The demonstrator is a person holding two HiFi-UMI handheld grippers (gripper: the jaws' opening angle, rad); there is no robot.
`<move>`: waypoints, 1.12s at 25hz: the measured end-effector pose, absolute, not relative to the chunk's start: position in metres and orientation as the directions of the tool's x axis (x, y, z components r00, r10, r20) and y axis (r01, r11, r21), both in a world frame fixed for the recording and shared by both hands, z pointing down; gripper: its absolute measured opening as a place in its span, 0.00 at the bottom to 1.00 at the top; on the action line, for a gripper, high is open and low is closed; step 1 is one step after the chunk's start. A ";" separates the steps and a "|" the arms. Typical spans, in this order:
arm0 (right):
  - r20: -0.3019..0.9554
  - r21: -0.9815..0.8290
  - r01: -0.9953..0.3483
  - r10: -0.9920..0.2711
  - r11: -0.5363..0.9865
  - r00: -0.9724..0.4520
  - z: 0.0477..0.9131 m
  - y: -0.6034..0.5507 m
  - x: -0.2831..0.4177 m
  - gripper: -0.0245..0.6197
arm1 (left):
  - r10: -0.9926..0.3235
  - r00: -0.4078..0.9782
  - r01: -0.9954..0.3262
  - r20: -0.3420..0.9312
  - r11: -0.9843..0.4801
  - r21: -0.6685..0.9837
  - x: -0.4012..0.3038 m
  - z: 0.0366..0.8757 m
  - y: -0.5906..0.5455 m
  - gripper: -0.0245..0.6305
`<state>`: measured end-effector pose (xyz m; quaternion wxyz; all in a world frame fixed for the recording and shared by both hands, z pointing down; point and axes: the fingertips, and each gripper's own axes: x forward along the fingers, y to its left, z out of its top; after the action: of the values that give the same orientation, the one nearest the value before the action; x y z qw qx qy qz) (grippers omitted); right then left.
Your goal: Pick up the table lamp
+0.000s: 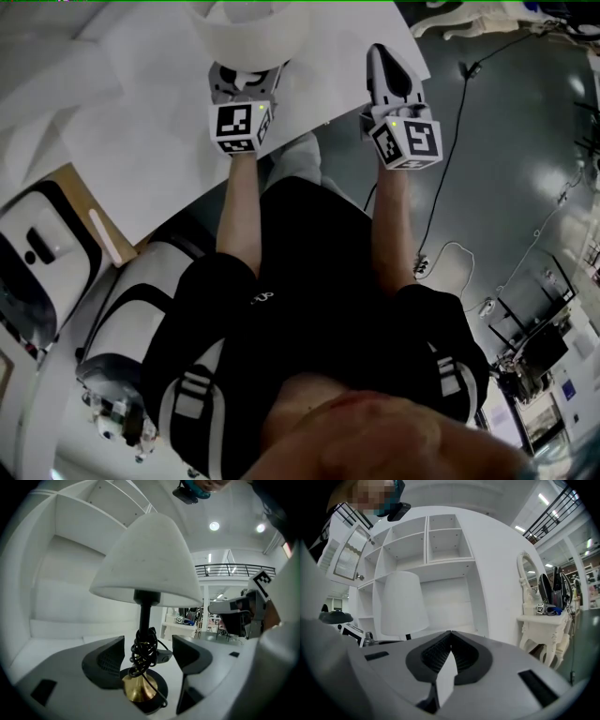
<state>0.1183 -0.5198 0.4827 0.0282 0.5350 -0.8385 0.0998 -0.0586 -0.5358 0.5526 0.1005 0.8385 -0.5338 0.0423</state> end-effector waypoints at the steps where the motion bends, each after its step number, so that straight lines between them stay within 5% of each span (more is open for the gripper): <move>1: 0.157 -0.139 -0.903 -0.892 0.405 -0.424 0.485 -0.523 0.120 0.07 | -0.883 0.434 -0.900 0.178 -0.416 0.128 -0.056 0.554 -0.539 0.51; 17: 0.202 -0.174 -0.905 -0.886 0.388 -0.419 0.506 -0.558 0.122 0.07 | -0.840 0.533 -0.841 0.105 -0.512 0.174 -0.035 0.545 -0.579 0.50; 19: 0.206 -0.180 -0.903 -0.883 0.389 -0.421 0.508 -0.559 0.119 0.06 | -0.846 0.522 -0.847 0.108 -0.500 0.180 -0.041 0.545 -0.582 0.31; 28: 0.213 -0.194 -0.897 -0.876 0.397 -0.433 0.510 -0.553 0.114 0.07 | -0.816 0.567 -0.816 0.116 -0.537 0.212 -0.042 0.541 -0.569 0.27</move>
<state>0.1138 -0.5527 0.5097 0.0384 0.5309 -0.8348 0.1406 -0.0416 -0.5691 0.5410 0.1214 0.8768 -0.4653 0.0015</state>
